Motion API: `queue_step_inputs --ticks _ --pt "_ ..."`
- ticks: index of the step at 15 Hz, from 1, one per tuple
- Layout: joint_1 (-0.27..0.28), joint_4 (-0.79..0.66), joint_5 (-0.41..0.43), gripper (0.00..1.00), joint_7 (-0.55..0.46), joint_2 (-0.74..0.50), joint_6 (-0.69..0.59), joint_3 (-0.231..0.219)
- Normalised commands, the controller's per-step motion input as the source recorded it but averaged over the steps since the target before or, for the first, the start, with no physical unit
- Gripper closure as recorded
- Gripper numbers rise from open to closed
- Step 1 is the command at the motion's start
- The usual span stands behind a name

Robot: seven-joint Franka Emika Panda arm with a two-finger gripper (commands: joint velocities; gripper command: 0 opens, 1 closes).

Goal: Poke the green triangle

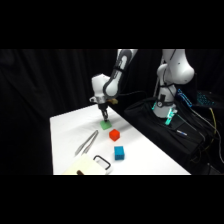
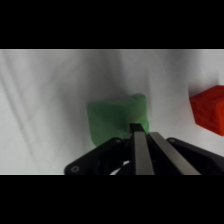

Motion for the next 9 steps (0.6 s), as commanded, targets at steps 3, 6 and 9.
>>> queue_step_inputs --ticks 3,6,9 --pt "-0.261 0.19 0.249 0.98 -0.21 0.28 0.16 0.246" --pt "-0.131 0.15 0.092 0.98 -0.08 0.23 0.11 0.118" --pt "-0.017 -0.06 -0.063 0.98 0.04 -0.06 0.08 -0.018"
